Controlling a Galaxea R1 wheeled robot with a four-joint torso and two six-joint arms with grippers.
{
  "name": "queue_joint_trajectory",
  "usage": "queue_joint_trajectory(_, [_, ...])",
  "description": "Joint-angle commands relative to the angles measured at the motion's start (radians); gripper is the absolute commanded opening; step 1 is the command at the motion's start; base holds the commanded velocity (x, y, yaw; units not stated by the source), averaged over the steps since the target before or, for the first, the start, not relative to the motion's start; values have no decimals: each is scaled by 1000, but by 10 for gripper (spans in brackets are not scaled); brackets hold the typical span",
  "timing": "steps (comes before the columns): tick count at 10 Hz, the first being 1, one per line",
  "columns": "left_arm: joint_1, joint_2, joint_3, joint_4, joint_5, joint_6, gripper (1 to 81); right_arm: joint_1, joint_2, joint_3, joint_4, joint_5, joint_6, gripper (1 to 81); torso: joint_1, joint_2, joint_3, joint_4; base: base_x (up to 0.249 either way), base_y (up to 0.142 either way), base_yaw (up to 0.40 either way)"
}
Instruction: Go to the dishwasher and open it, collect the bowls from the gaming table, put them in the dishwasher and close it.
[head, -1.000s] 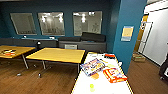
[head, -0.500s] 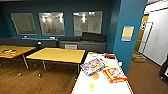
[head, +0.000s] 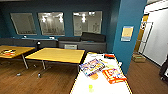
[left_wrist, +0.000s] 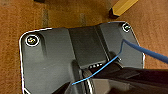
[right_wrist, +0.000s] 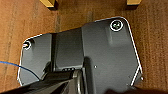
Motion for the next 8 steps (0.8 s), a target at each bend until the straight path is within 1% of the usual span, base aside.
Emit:
queue_joint_trajectory(1, [-44,-11,-9,-8,51,1,811,38,18,9,1,-55,1,811,0,0,0,0,0,0,0])
queue_joint_trajectory(4, [-44,-12,-9,-8,51,0,811,34,6,11,11,-48,1,811,0,0,0,0,0,0,0])
queue_joint_trajectory(5, [-39,-12,-9,-6,47,0,811,30,-9,37,10,-41,1,811,0,0,0,0,0,0,0])
queue_joint_trajectory(6, [-38,-12,-7,-6,41,1,811,29,-40,80,8,-40,4,811,0,0,0,0,0,0,0])
queue_joint_trajectory(7, [-36,-11,-7,-5,41,1,811,23,-110,169,10,-28,10,811,0,0,0,0,0,0,0])
queue_joint_trajectory(8, [-38,-11,-7,-3,41,1,811,12,-192,282,16,8,14,811,0,0,0,0,0,0,0])
